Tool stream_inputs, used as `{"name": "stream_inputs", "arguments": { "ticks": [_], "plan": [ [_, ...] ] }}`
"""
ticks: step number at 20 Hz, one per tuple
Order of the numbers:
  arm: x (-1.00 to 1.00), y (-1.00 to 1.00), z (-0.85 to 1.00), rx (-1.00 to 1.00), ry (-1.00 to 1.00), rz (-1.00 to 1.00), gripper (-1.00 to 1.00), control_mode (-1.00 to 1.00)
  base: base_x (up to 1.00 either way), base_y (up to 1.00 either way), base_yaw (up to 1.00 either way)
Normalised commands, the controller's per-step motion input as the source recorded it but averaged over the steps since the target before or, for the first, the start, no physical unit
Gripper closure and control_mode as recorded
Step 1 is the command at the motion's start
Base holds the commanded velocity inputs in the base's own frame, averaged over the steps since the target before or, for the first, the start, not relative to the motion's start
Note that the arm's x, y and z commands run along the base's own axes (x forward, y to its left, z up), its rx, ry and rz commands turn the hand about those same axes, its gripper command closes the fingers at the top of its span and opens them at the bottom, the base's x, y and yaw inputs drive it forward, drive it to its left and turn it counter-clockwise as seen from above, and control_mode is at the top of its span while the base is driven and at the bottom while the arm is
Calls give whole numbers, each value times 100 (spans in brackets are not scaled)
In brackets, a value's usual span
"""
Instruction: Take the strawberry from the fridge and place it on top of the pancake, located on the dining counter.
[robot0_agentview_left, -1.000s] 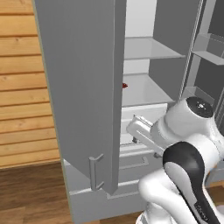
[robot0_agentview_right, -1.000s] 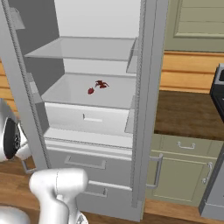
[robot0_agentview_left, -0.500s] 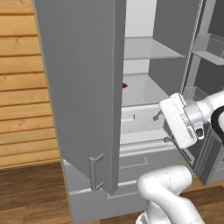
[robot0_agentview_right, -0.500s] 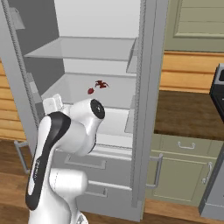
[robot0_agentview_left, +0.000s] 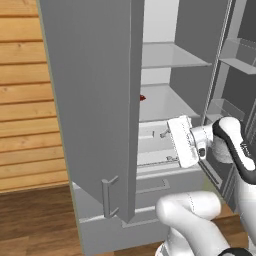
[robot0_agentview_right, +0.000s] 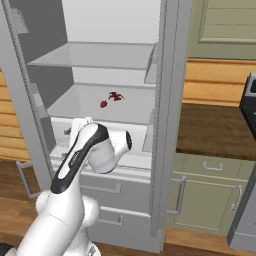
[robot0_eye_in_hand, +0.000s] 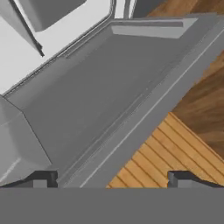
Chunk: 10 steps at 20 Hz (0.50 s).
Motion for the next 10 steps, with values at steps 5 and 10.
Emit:
{"name": "stream_inputs", "arguments": {
  "ticks": [5, 10],
  "plan": [
    [75, 18, -51, 13, 28, 6, -100, -100, 0, 0, 0],
    [22, 65, -35, 2, 1, 10, -100, -100, 0, 0, 0]
  ]
}}
